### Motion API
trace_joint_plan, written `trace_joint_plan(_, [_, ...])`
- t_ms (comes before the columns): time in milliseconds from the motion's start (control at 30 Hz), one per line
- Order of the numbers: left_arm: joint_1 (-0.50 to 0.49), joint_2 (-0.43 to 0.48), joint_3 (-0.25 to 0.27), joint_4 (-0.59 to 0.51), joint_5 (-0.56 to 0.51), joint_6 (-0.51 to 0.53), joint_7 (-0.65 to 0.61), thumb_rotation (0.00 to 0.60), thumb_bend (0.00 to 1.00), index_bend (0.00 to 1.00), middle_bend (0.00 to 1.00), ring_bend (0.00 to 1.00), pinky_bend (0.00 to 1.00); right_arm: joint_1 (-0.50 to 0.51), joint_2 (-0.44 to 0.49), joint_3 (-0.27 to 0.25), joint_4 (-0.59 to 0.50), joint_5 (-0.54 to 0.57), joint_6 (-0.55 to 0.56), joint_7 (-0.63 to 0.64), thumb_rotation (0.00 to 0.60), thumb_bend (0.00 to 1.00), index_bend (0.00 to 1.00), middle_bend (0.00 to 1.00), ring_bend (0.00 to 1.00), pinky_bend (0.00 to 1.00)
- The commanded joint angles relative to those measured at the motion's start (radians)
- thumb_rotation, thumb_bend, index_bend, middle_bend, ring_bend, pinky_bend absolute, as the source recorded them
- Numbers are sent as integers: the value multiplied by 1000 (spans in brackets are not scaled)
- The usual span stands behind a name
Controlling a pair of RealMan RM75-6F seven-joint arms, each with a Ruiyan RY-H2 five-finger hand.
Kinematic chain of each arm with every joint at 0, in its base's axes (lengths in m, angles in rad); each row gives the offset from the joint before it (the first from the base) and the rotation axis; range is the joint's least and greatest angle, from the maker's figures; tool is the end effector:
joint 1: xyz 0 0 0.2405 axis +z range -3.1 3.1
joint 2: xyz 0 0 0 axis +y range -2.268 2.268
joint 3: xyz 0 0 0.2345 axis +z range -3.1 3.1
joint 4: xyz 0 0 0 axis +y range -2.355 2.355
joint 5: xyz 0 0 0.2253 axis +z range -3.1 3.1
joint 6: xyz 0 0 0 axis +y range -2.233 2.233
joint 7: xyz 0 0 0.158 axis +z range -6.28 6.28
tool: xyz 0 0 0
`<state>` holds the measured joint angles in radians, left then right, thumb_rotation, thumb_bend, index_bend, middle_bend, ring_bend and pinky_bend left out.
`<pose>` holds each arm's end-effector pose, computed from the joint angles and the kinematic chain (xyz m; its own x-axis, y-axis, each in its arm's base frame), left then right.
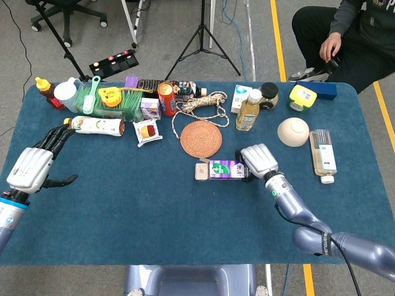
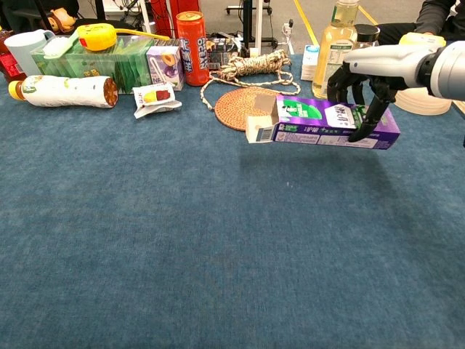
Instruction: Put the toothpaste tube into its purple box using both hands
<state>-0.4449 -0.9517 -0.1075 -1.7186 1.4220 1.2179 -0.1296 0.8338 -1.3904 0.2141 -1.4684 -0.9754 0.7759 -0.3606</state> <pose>-0.2200 0.2997 0.1513 0.3485 0.0798 0.9339 0.9127 -0.2559 -0.3187 -0.1370 -0.3885 0.0018 0.5265 -0.3028 0.7944 -0.8360 -0.3540 0.4191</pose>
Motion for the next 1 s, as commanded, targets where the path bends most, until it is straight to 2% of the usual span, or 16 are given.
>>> trace_joint_plan(33, [2, -3, -1, 4, 1, -1, -3, 600, 180, 0, 0, 0, 258, 27, 0, -22, -1, 99, -32, -54, 600, 188, 321, 435, 427, 645])
trace_joint_plan(67, [4, -4, -1, 6, 3, 0, -4, 600, 181, 0, 0, 0, 258, 34, 5, -27, -7, 125, -34, -68, 600, 158, 282, 377, 373, 624])
trace_joint_plan(167, [8, -7, 0, 8, 8, 3, -8, 600, 180, 0, 0, 0, 259, 43, 12, -36, -20, 164, -27, -88, 600, 131, 245, 296, 301, 599])
trace_joint_plan(300, [14, -9, 4, 13, 16, 5, -20, 600, 180, 0, 0, 0, 259, 45, 25, -51, -38, 184, -22, -93, 600, 128, 240, 242, 260, 565])
trace_joint_plan(433, [33, -10, 12, 20, 31, 28, -26, 600, 180, 0, 0, 0, 259, 18, 78, -51, -112, 136, 3, -45, 600, 113, 227, 199, 219, 487])
trace_joint_plan(500, [53, -14, 21, 21, 39, 53, -18, 600, 180, 0, 0, 0, 251, -12, 116, -51, -157, 71, 34, -3, 600, 83, 224, 193, 207, 454])
trace_joint_plan(633, [122, -44, 51, 40, 37, 127, 24, 600, 178, 0, 0, 0, 208, -109, 197, -73, -216, -133, 147, 117, 600, 1, 213, 166, 162, 355])
trace_joint_plan(733, [169, -77, 71, 71, 57, 187, 11, 600, 157, 0, 0, 0, 171, -176, 225, -100, -203, -270, 239, 215, 600, 0, 190, 132, 117, 289])
trace_joint_plan(867, [236, -132, 105, 147, 80, 259, 11, 600, 120, 0, 0, 0, 146, -270, 241, -137, -163, -388, 372, 333, 600, 0, 176, 110, 91, 176])
trace_joint_plan(1000, [295, -173, 137, 204, 91, 303, -40, 600, 94, 0, 0, 0, 125, -356, 256, -165, -131, -473, 503, 435, 600, 0, 173, 100, 69, 155])
